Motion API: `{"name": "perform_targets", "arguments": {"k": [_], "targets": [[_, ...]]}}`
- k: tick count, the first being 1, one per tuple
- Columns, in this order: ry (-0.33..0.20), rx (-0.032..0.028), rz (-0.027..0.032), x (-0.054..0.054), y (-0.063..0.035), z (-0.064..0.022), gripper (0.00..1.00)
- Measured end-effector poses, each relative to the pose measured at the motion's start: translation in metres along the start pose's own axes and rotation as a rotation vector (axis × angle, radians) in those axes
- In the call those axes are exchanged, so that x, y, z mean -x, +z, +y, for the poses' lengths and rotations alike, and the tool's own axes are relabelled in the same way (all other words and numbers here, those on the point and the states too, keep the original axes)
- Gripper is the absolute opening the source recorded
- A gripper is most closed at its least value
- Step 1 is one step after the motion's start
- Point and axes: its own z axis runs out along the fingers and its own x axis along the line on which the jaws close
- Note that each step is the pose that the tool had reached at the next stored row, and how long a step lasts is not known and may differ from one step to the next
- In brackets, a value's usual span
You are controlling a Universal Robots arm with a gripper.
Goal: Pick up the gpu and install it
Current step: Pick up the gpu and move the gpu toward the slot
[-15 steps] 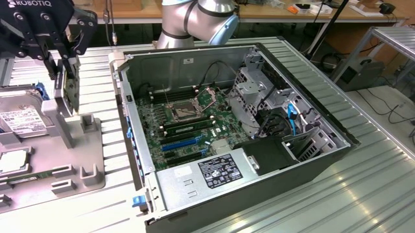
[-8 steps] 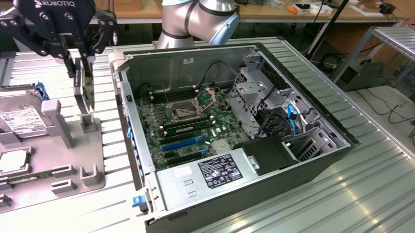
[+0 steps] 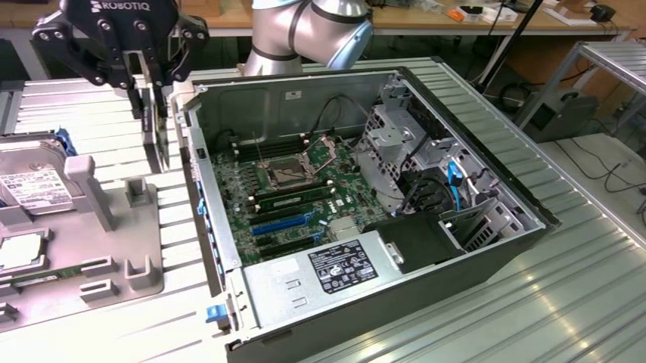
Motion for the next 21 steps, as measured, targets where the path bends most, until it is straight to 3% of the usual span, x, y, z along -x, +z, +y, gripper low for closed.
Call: {"name": "perform_targets", "arguments": {"k": [11,18,21], "targets": [[0.000,-0.0001,0.0002,0.027,0.0005,0.0018,0.27],[0.000,-0.0005,0.0002,0.030,0.0006,0.0021,0.27],[0.000,-0.0004,0.0002,0.038,0.0008,0.0027,0.27]]}}
